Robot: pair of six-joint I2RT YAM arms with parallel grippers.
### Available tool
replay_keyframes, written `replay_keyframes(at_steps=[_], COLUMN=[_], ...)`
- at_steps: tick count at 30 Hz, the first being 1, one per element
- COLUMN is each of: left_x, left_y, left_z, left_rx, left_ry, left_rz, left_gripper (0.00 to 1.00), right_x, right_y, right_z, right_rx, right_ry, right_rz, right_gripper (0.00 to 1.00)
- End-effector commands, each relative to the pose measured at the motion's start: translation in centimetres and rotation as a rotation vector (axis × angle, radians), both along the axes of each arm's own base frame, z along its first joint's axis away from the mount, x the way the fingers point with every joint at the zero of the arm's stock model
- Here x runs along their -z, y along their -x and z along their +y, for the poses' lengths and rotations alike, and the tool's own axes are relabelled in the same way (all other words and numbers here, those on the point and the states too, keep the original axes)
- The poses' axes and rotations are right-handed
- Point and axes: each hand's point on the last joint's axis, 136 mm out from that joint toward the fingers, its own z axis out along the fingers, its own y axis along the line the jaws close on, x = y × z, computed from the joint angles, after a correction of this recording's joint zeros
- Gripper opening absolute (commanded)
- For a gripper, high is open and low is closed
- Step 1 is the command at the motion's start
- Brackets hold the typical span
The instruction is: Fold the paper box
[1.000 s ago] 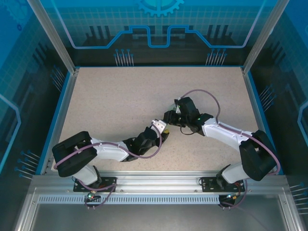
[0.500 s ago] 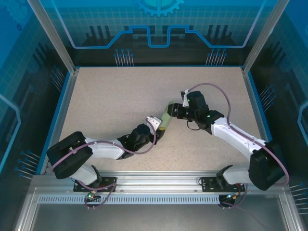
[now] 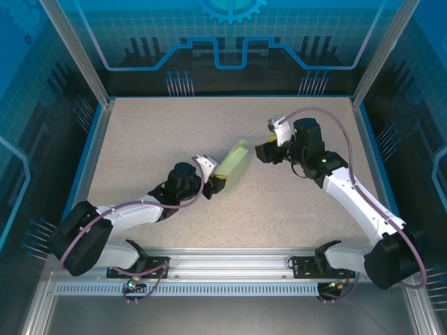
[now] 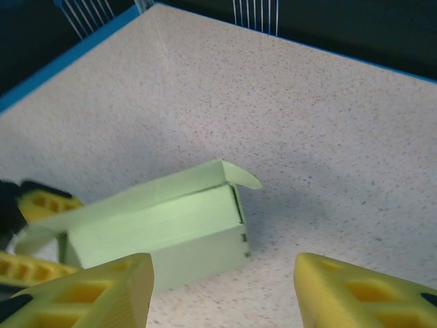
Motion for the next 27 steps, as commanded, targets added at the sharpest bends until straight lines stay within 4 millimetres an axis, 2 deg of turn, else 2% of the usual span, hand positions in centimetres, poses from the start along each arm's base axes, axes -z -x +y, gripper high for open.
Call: replay_keyframes(at_steps=[1, 6, 16, 27], left_x=[-0.9, -0.5, 0.2, 0.6], left_y=[1.2, 0.9, 1.6, 1.7], left_z=[-0.8, -0.3, -0.6, -1.0], left_rx=[0.14, 0.176, 0.258, 0.287], left_ry=[0.024, -0.015, -0.025, -0.023], left_rz=[0.005, 0.003, -0.022, -0.027], left_gripper=[0.26, 0.26, 0.26, 0.27], right_x=[1.0, 2.5, 7.2, 9.1], right_y=[0.1, -0.5, -0.8, -2.6], right_z=[0.2, 0.3, 1.5, 1.6], right_rx=[-0.148, -0.249, -0.461, -0.546], right_ry=[0.127, 0.223, 0.312, 0.418], right_rz=[-0.097, -0.161, -0.098, -0.085], right_gripper=[0.58, 0.58, 0.54, 0.52])
